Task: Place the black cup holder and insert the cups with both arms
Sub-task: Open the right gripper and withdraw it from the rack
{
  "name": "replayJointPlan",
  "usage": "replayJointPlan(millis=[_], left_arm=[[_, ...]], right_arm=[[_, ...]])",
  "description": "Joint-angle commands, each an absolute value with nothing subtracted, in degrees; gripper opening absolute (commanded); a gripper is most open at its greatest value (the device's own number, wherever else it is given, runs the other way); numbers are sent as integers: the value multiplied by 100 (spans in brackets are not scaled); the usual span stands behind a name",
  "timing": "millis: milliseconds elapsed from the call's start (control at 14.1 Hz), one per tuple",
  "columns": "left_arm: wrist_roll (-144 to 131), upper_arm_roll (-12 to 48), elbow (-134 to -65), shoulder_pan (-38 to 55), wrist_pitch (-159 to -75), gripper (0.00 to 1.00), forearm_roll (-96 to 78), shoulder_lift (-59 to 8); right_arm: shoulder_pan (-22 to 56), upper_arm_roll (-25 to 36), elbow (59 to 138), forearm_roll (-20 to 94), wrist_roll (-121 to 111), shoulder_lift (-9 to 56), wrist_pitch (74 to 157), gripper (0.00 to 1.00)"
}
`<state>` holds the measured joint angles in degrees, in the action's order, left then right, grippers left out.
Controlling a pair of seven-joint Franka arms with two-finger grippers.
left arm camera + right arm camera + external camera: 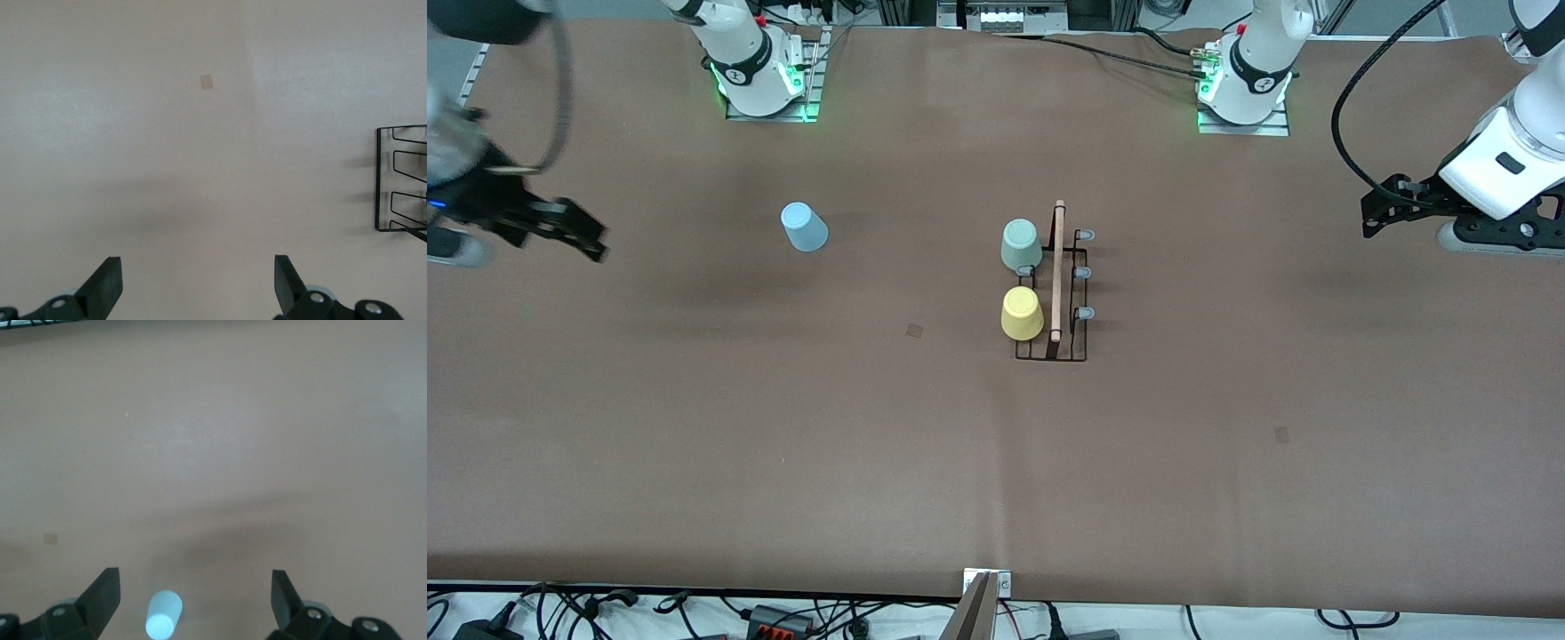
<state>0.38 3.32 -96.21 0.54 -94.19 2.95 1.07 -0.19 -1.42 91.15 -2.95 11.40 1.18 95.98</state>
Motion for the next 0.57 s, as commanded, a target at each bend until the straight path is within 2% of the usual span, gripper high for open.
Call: replayJointPlan(millis=[0,498], left_arm=[[79,369,-9598,0,-9343,100,167,158],[79,369,-9598,0,-9343,100,167,158]], right_arm=[[-114,-9,8798,-140,512,184,9281,100],[-255,26,8771,-229,-123,79,8868,100]])
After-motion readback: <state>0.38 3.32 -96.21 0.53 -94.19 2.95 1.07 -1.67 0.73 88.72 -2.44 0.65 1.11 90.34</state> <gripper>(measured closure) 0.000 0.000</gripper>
